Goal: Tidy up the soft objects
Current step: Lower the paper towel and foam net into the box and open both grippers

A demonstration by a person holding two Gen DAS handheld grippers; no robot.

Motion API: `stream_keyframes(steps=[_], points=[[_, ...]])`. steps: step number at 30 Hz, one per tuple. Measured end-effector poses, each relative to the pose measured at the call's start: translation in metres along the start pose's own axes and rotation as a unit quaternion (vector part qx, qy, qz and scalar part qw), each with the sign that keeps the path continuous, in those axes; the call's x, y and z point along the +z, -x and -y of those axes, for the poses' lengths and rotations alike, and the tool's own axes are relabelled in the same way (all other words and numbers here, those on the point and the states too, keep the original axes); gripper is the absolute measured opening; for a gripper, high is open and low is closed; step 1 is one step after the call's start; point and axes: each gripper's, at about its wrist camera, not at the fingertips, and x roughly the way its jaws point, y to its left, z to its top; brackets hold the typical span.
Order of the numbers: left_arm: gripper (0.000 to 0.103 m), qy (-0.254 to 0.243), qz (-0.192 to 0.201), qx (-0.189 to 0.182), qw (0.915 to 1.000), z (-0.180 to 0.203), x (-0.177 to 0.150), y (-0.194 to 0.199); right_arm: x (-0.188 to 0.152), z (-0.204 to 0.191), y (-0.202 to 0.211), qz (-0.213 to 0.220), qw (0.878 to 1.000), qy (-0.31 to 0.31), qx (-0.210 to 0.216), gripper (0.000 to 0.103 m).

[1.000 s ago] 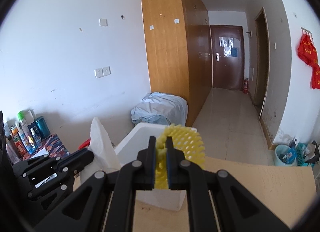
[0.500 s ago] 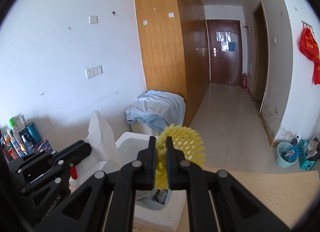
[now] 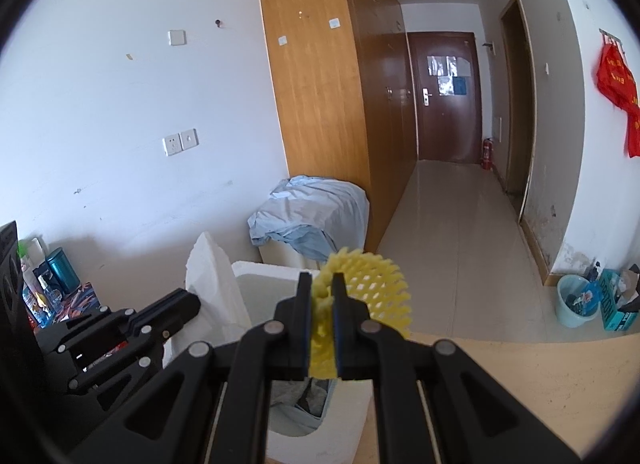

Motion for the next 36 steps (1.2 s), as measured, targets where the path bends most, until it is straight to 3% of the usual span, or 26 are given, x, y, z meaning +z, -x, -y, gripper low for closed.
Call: stream_keyframes(steps=[5,6,7,8,10,13,36], points=[[0.009,-0.007,-0.003,0.01,0.9999,-0.001,-0.002,-0.003,0.0,0.001,-0.002,-0.001,1.0,-0.001,-0.001,0.011],[0.02,-0.007,-0.006,0.01,0.9999,0.0,-0.003,-0.004,0.001,0.001,-0.002,-0.002,1.0,-0.001,-0.001,0.011],[0.045,-0.003,-0.006,0.011,0.9999,0.0,-0.004,-0.003,0.001,0.001,-0.003,-0.002,1.0,-0.001,0.0,0.011],[0.078,-0.002,-0.004,0.013,0.9999,0.0,-0.004,-0.002,0.001,0.001,-0.003,-0.002,1.0,-0.001,0.0,0.011],[0.098,-0.009,0.015,0.019,0.9997,0.001,-0.004,0.004,0.001,0.0,-0.003,-0.001,1.0,-0.001,0.0,0.011],[0.101,-0.019,0.05,0.035,0.9979,0.003,-0.002,0.017,0.003,0.002,-0.003,0.001,1.0,-0.003,-0.001,0.011],[0.102,-0.006,0.06,0.066,0.996,-0.008,-0.009,0.06,-0.001,-0.013,-0.01,-0.001,1.0,0.003,0.025,0.011]])
